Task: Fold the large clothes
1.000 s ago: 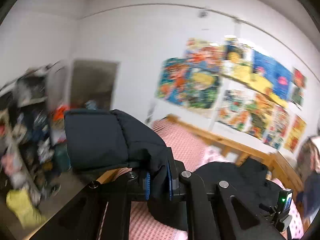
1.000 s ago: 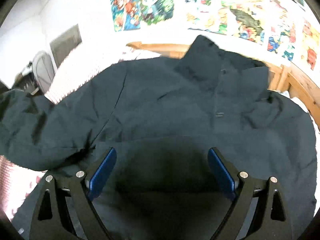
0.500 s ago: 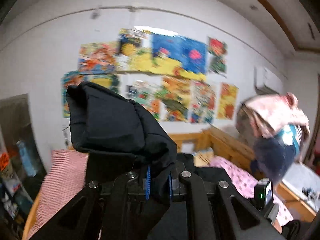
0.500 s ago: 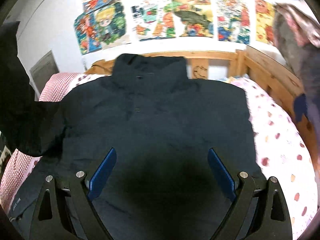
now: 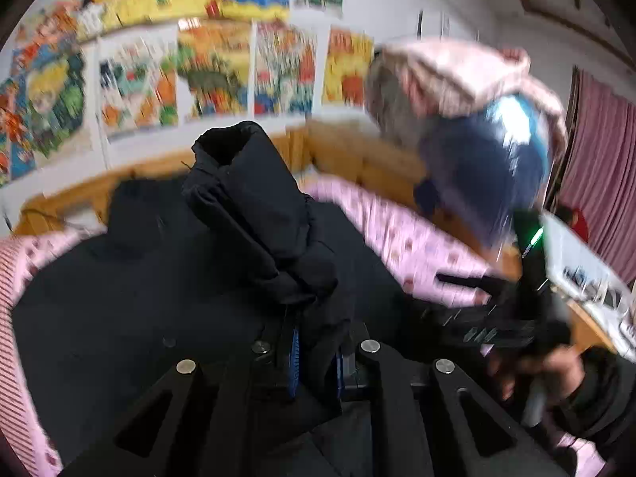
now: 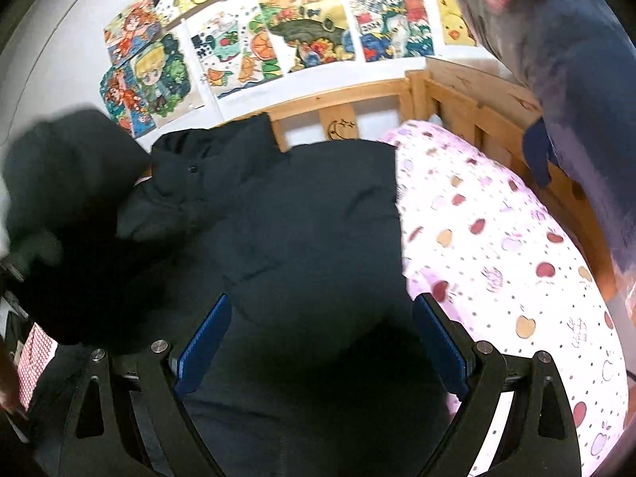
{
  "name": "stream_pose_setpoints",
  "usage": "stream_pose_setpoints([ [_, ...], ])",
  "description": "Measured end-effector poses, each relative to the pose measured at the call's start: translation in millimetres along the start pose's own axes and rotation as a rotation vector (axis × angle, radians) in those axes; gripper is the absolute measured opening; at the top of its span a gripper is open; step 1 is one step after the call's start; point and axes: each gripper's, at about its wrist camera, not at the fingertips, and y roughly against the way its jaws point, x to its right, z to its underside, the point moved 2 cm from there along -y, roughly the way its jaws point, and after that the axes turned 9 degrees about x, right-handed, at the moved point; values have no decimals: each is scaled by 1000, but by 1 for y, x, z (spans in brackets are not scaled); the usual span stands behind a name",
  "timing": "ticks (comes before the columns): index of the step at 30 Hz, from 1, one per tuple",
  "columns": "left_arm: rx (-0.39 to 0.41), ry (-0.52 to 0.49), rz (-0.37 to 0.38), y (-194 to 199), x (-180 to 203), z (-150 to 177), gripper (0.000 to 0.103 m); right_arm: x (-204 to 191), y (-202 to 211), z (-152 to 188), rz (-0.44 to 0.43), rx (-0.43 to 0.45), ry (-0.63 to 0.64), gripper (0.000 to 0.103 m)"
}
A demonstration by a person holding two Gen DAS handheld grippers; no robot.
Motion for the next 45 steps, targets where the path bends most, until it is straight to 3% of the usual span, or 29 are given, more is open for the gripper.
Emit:
stream_pose_setpoints([
  [4,-90,6,-4,-16,-2,33,13,17,-6,10,-4,-10,-18,90],
  [7,-130,15,3,-22,-7,43,19,24,-8,13,-28,-7,-51,90],
  [9,-151,27,29,-24,-8,44,31,27,-10,14,-58,-1,-90,90],
  [10,-153,32,45,-22,-8,45,51,29,-11,14,-82,2,-117,90],
  [11,-146,38,56,-22,-11,44,78,30,-12,15,-106,6,-142,90],
  [13,-104,61,68,-11,-15,43,88,31,-14,16,-149,10,-186,90],
  [19,-85,155,72,17,-45,35,88,25,-18,25,-265,-3,-281,90],
  [25,-56,244,-94,67,-116,40,88,12,-36,48,-230,-89,-247,87],
  [28,-54,286,-191,95,-160,55,88,-2,-49,60,-206,-152,-200,51],
  [29,-61,310,-224,105,-178,63,88,-6,-51,64,-196,-166,-188,33],
  [31,-85,359,-275,120,-209,81,88,-17,-52,68,-161,-180,-152,27],
  [33,-101,392,-297,130,-231,95,88,-25,-47,67,-108,-163,-87,6],
  [37,-118,426,-328,141,-257,117,88,-35,-25,41,-49,-75,2,3],
  [40,-115,441,-315,138,-262,121,88,-43,1,3,24,56,73,3],
  [43,-116,438,-293,131,-260,121,88,-41,17,-28,78,144,72,3],
  [45,-120,433,-288,127,-257,123,88,-35,16,-40,93,158,53,3],
])
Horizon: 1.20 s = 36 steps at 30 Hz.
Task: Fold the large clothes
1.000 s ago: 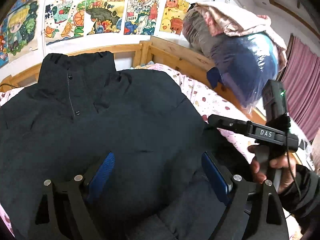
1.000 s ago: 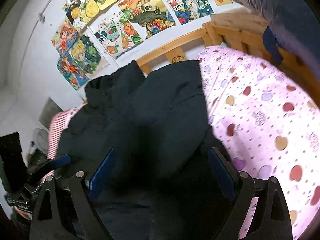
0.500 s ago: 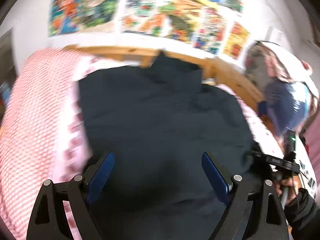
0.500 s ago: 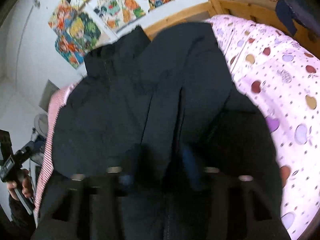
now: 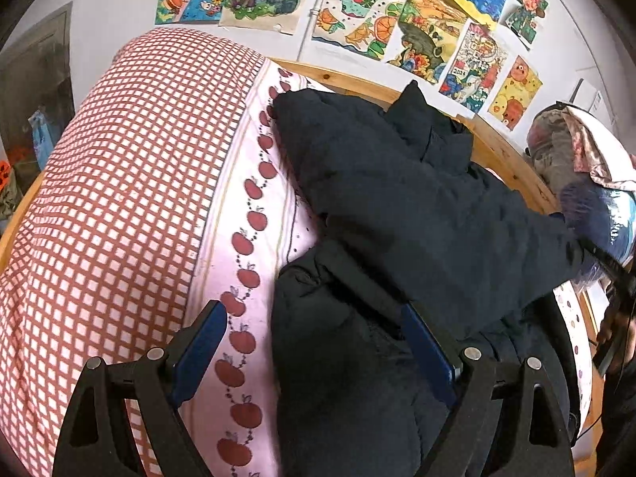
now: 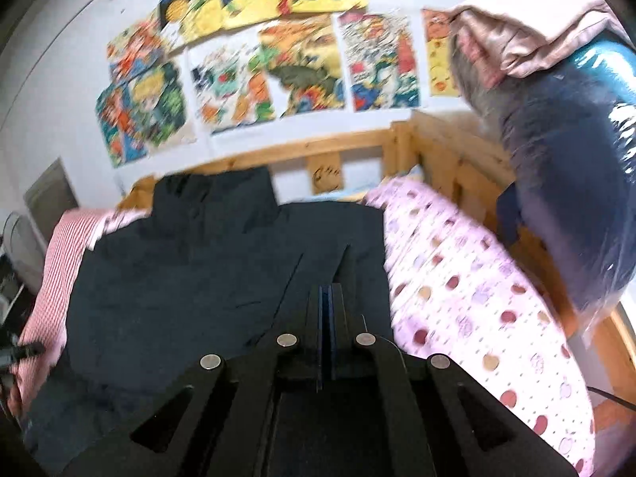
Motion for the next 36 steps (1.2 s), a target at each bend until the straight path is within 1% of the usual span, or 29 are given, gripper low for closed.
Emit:
stream_pose_setpoints([
  [2,-3,-3,2,-3,1,-1,88,3,-13,3,-1,-65,9,3],
  [4,9,-6,-5,-5,3,-5,88,1,-24,14,40,-108,51,3],
  [7,47,-32,-24,-8,14,-18,88,-8,-27,15,93,-84,131,4],
  [10,84,-72,-31,-18,35,-35,88,-24,-25,12,60,-59,168,5],
  [11,92,-84,-26,-23,44,-40,88,-32,-28,12,38,-67,183,7],
  [13,104,-102,-2,-32,65,-46,88,-43,-31,19,-11,-90,210,15],
  [14,101,-120,15,-42,79,-48,88,-49,-34,24,-38,-107,227,25],
  [15,90,-138,20,-51,89,-47,88,-58,-40,30,-64,-125,247,34],
  [16,70,-162,19,-62,99,-44,88,-64,-45,37,-86,-138,262,35],
  [18,36,-229,-26,-81,116,-35,88,-73,-56,51,-103,-170,285,35],
  [19,16,-278,-66,-92,123,-29,89,-75,-63,60,-109,-198,285,35],
  [20,-4,-316,-93,-101,127,-23,92,-76,-68,68,-113,-223,281,36],
  [22,-30,-349,-110,-111,129,-12,94,-72,-77,85,-118,-247,255,37],
  [24,-27,-340,-106,-112,126,-3,96,-66,-76,97,-135,-242,207,37],
  [26,-19,-326,-97,-114,121,4,98,-63,-74,107,-147,-236,184,37],
  [29,-9,-330,-101,-117,120,12,100,-63,-68,119,-140,-222,179,37],
  [33,-4,-339,-115,-128,117,17,101,-65,-79,125,-116,-220,192,37],
  [36,-1,-336,-114,-134,114,19,102,-62,-85,129,-122,-218,170,37],
])
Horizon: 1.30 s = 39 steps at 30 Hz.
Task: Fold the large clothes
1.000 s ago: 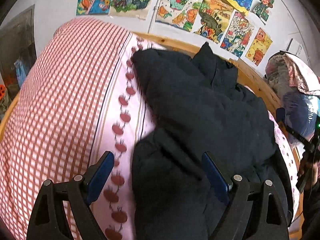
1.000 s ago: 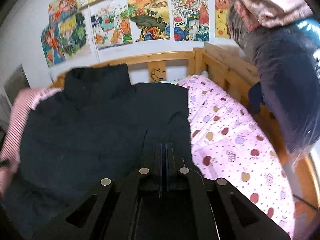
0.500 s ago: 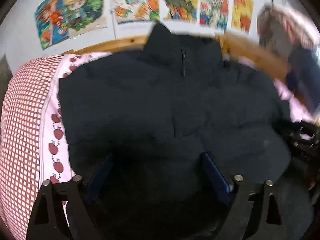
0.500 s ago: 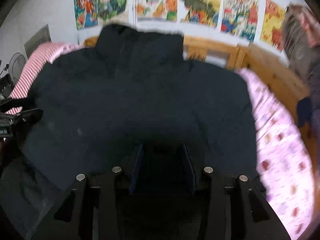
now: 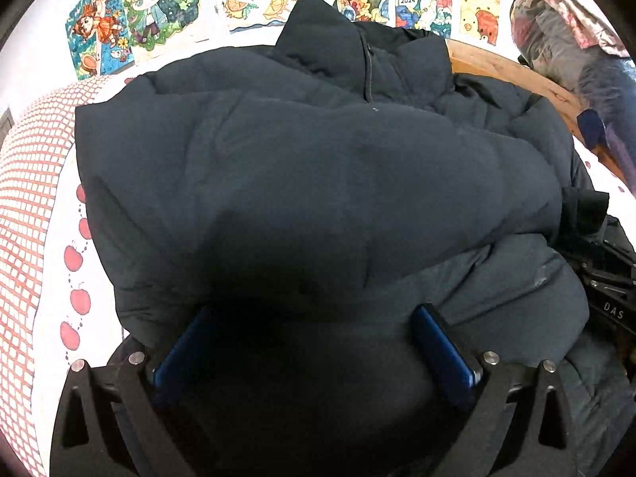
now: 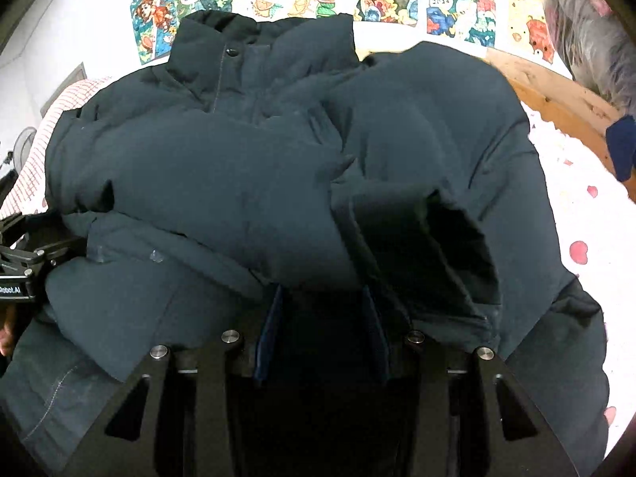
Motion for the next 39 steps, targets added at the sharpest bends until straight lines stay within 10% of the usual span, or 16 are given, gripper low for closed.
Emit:
stream_pose_setpoints([
  [11,34,23,17,8,-2,2,103,3,16,-1,-12,63,-13,39],
  [16,42,8,24,35,-1,-11,103,0,47,-13,-13,56,-24,60],
  [39,135,166,134,329,7,10,103,-27,338,-24,-47,141,-147,80],
])
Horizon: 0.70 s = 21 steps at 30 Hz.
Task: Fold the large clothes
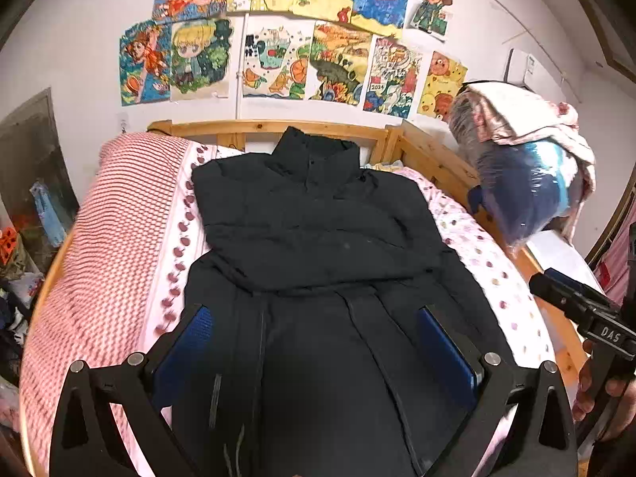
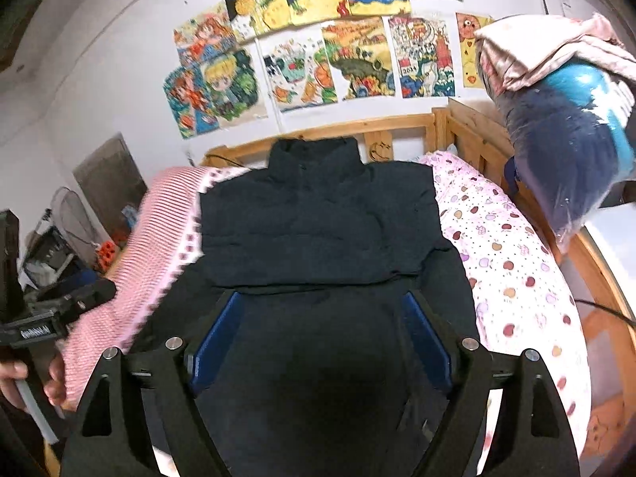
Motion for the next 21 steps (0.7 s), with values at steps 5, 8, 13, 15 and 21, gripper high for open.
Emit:
stream_pose_setpoints([
  [5,-1,1,13,52,11,-1,103,-17,52,-7,-27,0,6,82],
  [8,22,-7,-12,77,16,-6,103,-24,75,-20,-31,-3,-6,82],
  [13,29,6,-69,94,18,-33,103,-31,84,-55,-9,-16,-19,83],
  [15,10,2,-85,85,18,-49,103,-35,72,-67,32,-32,13,83],
  [21,38,-30,-126,27,11,-101,103,-53,3,-95,50,-35,105,83],
])
